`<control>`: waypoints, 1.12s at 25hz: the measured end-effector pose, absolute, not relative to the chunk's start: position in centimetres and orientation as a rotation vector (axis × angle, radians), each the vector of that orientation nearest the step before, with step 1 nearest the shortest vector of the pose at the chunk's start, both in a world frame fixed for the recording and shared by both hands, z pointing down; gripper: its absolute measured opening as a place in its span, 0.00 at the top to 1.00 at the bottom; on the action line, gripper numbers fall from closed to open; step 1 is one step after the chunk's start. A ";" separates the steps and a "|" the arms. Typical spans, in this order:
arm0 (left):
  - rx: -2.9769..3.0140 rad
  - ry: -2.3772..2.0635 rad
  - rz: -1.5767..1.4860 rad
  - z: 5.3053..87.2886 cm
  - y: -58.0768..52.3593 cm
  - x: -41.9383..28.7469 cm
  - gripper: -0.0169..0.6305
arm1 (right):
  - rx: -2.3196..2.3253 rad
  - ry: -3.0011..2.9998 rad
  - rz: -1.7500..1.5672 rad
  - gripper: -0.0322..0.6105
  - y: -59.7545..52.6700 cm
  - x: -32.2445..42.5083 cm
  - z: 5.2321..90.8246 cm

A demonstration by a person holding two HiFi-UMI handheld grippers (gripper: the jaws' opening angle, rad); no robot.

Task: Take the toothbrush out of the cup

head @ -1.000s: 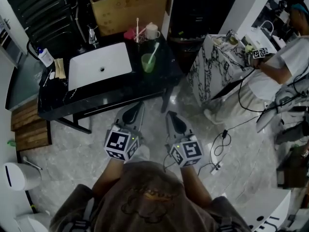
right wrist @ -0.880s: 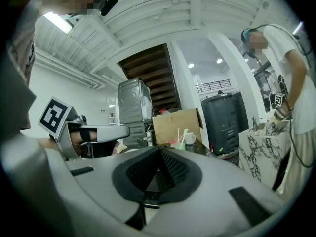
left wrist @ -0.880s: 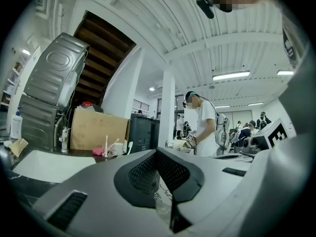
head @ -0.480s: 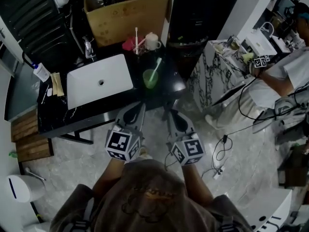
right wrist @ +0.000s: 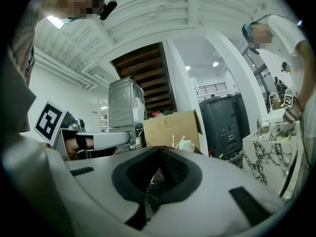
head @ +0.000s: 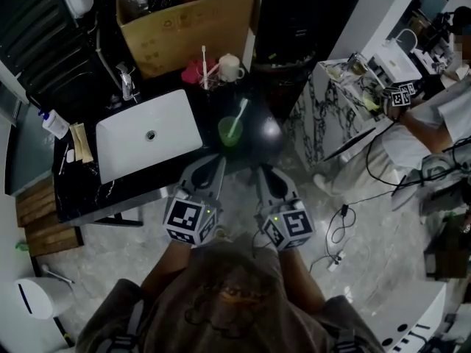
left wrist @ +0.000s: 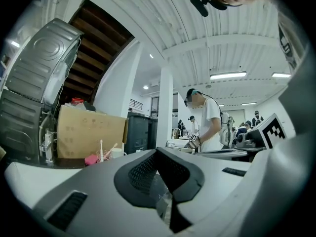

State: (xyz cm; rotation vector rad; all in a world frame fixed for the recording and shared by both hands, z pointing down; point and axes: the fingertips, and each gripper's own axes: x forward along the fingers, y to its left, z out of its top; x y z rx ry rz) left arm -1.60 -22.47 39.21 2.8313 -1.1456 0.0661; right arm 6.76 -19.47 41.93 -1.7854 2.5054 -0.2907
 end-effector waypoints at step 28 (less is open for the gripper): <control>2.777 -1.277 0.097 40.2 -30.0 0.0 0.97 | -1.543 2.603 -0.341 0.62 -30.1 7.7 41.9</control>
